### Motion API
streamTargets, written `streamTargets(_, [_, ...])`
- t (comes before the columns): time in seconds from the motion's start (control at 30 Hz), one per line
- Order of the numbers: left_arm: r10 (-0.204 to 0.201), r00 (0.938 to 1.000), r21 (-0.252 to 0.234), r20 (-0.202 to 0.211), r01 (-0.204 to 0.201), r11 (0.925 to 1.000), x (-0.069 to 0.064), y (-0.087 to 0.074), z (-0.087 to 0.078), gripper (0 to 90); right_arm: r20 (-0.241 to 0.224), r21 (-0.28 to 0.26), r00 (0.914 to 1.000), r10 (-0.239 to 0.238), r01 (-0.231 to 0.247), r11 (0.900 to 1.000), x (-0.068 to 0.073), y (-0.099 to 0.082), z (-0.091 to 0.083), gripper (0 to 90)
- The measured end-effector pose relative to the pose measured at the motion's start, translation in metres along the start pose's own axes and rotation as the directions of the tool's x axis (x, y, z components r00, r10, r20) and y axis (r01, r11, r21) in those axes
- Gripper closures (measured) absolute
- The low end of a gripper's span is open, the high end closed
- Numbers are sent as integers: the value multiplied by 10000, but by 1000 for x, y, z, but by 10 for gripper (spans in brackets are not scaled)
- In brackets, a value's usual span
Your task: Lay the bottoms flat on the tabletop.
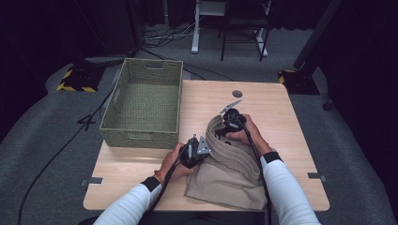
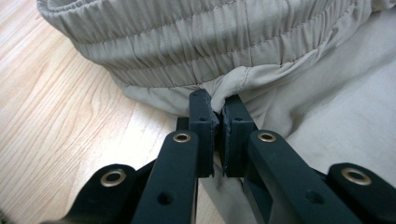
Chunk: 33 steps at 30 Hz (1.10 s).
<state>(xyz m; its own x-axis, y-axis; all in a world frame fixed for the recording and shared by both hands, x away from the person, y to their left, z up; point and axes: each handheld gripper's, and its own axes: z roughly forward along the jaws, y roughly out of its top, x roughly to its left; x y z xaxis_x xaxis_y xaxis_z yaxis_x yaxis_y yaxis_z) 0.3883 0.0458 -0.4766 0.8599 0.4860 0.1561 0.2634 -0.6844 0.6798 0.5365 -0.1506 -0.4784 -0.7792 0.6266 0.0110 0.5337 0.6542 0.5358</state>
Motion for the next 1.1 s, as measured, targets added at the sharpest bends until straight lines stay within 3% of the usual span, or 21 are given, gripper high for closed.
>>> streamTargets(0.03, [-46,10000,-26,31,46,10000,0,0,0,855,17,-7,10000,-15,15,10000,0,0,-1,482])
streamTargets(0.07, [-51,10000,-1,41,51,10000,0,0,0,855,22,-36,10000,-49,50,10000,0,0,-2,591])
streamTargets(0.2, [-9,9999,-30,-106,9,10000,0,1,-2,855,57,-186,9995,-310,311,9993,0,-4,-5,811])
streamTargets(0.37, [-140,9992,-128,-365,135,9998,2,2,-7,855,386,-1149,9991,-163,207,9932,-1,-6,-24,858])
streamTargets(0.5, [-242,9967,-401,-778,212,9990,6,4,-18,855,489,-2672,9987,150,-14,9636,-7,-5,-67,862])
streamTargets(0.63, [19,9922,-469,-1249,-78,9989,6,2,-32,856,753,-3584,9963,-411,655,9313,0,-13,-114,862])
streamTargets(0.77, [-104,9881,-617,-1538,9,9981,8,-3,-44,854,840,-4057,9915,-995,1253,9054,14,-30,-148,861])
streamTargets(0.87, [-180,9839,-607,-1779,73,9981,7,-9,-51,849,748,-4169,9831,-1668,1828,8904,31,-50,-163,860])
streamTargets(1.0, [21,9784,-379,-2067,-102,9992,1,-17,-54,823,614,-4294,9643,-2574,2584,8654,58,-85,-169,858])
streamTargets(1.03, [118,9777,-306,-2099,-186,9994,-1,-19,-55,815,374,-4316,9606,-2755,2641,8625,64,-94,-167,858])
streamTargets(1.1, [128,9772,-222,-2117,-179,9996,-2,-21,-57,723,411,-3917,9434,-3292,3183,8633,77,-111,-161,858])
